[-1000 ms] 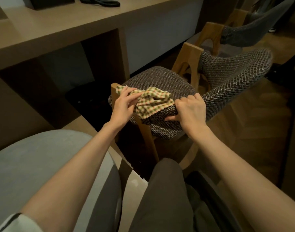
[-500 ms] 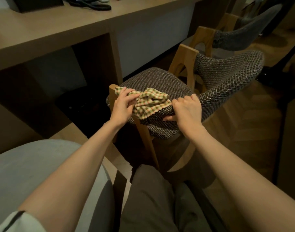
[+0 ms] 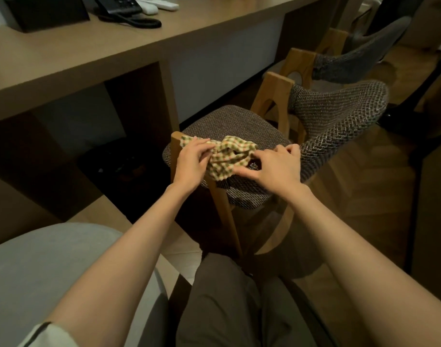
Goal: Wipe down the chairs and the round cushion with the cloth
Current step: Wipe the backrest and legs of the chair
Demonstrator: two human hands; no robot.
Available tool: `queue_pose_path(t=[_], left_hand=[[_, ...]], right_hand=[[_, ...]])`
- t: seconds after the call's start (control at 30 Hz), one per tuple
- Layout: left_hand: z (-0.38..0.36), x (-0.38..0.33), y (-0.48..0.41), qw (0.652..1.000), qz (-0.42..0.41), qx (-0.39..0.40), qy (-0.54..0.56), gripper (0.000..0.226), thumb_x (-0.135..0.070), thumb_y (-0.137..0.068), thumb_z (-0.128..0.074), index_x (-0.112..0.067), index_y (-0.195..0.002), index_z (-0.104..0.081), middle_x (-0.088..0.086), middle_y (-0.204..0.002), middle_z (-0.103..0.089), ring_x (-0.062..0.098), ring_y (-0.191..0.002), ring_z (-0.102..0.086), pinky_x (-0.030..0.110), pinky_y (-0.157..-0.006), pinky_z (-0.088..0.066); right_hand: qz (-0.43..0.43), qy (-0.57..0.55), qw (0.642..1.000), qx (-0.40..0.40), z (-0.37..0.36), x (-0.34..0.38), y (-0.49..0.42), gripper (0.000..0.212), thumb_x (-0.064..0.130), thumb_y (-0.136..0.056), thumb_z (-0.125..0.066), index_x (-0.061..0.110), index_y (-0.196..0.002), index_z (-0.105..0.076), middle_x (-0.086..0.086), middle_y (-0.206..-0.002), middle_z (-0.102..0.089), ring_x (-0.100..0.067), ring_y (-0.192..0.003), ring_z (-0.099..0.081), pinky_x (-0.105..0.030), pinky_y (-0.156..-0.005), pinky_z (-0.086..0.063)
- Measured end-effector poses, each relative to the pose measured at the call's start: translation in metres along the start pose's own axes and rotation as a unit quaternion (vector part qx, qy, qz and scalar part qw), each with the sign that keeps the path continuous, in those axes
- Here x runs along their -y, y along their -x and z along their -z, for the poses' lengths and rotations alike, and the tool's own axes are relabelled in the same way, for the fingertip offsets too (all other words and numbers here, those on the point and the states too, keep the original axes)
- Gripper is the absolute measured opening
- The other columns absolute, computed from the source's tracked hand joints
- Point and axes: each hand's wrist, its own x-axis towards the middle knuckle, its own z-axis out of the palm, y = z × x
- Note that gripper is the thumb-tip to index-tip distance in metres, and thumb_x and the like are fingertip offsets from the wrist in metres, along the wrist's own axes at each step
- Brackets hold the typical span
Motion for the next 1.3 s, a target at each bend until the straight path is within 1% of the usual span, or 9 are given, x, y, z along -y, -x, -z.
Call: queue_pose_path(t=[0.17, 0.3, 0.47, 0.6, 0.83, 0.93, 1.1, 1.2, 1.3], left_hand=[[0.019, -0.023, 0.015, 0.998, -0.008, 0.011, -0.056, 0.02, -0.024, -0.091, -0.06, -0.023, -0.11, -0.067, -0.006, -0.112, -0.066, 0.017, -0.114, -0.054, 0.055, -0.109, -0.027], [0.048, -0.028, 0.044, 0.995, 0.053, 0.035, 0.078, 0.008, -0.029, -0.093, -0.057, -0.023, -0.093, -0.052, -0.011, -0.094, -0.058, 0.002, -0.091, -0.057, 0.021, -0.079, -0.047], [0.082, -0.023, 0.08, 0.914, 0.223, 0.082, 0.329, 0.036, -0.034, -0.076, -0.074, -0.015, -0.096, -0.051, 0.001, -0.099, -0.064, 0.01, -0.093, -0.064, 0.021, -0.076, -0.048], [0.089, -0.022, 0.099, 0.856, 0.239, 0.073, 0.453, 0.072, -0.02, -0.07, -0.077, -0.028, -0.129, -0.037, 0.003, -0.115, -0.063, 0.012, -0.096, -0.069, 0.028, -0.079, -0.056], [0.081, -0.026, 0.081, 0.995, -0.038, -0.057, 0.078, 0.029, -0.014, -0.093, -0.058, -0.029, -0.117, -0.06, 0.001, -0.113, -0.045, 0.004, -0.107, -0.042, 0.013, -0.095, -0.033], [0.059, -0.03, 0.057, 0.996, -0.02, -0.083, -0.004, 0.032, -0.022, -0.098, -0.048, -0.028, -0.129, -0.051, 0.009, -0.137, -0.025, 0.023, -0.13, -0.022, 0.028, -0.11, -0.017], [0.004, -0.025, 0.028, 0.975, -0.116, 0.101, -0.163, 0.058, -0.037, -0.101, -0.036, -0.021, -0.153, -0.014, 0.006, -0.159, -0.009, 0.028, -0.147, 0.003, 0.05, -0.119, -0.001], [-0.029, -0.013, 0.014, 0.94, -0.141, 0.196, -0.239, 0.063, -0.045, -0.101, -0.026, -0.024, -0.153, 0.001, 0.004, -0.156, -0.023, 0.028, -0.146, -0.008, 0.051, -0.118, 0.002], [-0.037, 0.002, -0.003, 0.898, -0.246, 0.156, -0.331, 0.057, -0.05, -0.096, -0.025, -0.024, -0.147, -0.033, 0.009, -0.127, -0.052, 0.034, -0.119, -0.046, 0.051, -0.11, -0.019]], right_hand=[[-0.089, -0.293, 0.952, -0.012, 0.012, 0.019, 0.001, 0.031, 0.046, -0.092, -0.055, 0.019, -0.075, -0.058, 0.012, -0.067, -0.054, -0.012, -0.077, -0.052, -0.033, -0.088, -0.026], [-0.104, -0.552, 0.827, -0.036, 0.046, 0.026, 0.009, 0.021, 0.029, -0.085, -0.07, 0.009, -0.079, -0.067, 0.003, -0.077, -0.068, -0.006, -0.076, -0.062, -0.024, -0.066, -0.048], [0.0, -0.523, 0.852, -0.001, 0.076, 0.034, 0.028, 0.028, 0.021, -0.093, -0.06, -0.006, -0.092, -0.068, -0.023, -0.092, -0.068, -0.036, -0.092, -0.064, -0.053, -0.085, -0.048], [0.057, -0.455, 0.887, 0.053, 0.085, 0.044, 0.038, 0.018, 0.014, -0.097, -0.052, 0.001, -0.093, -0.064, -0.013, -0.092, -0.068, -0.027, -0.087, -0.062, -0.045, -0.08, -0.047], [0.045, -0.377, 0.925, 0.016, 0.088, 0.033, 0.022, 0.018, 0.012, -0.096, -0.048, 0.018, -0.086, -0.062, 0.001, -0.078, -0.064, -0.003, -0.067, -0.06, -0.019, -0.062, -0.045], [-0.008, -0.327, 0.944, -0.049, 0.076, 0.024, 0.0, 0.022, 0.015, -0.096, -0.048, 0.025, -0.077, -0.055, 0.008, -0.073, -0.058, -0.001, -0.066, -0.054, -0.012, -0.057, -0.038], [-0.049, -0.097, 0.994, 0.001, 0.034, 0.004, -0.027, 0.023, 0.025, -0.099, -0.042, 0.019, -0.112, -0.059, -0.006, -0.104, -0.067, -0.03, -0.099, -0.06, -0.045, -0.089, -0.041], [-0.024, 0.015, 0.999, -0.046, 0.01, -0.01, -0.023, 0.03, 0.032, -0.102, -0.034, 0.017, -0.111, -0.058, -0.007, -0.089, -0.069, -0.029, -0.085, -0.063, -0.04, -0.08, -0.04], [-0.019, 0.079, 0.994, -0.072, -0.001, -0.014, -0.021, 0.031, 0.031, -0.101, -0.032, 0.013, -0.113, -0.055, -0.009, -0.074, -0.068, -0.03, -0.065, -0.064, -0.034, -0.057, -0.034]])
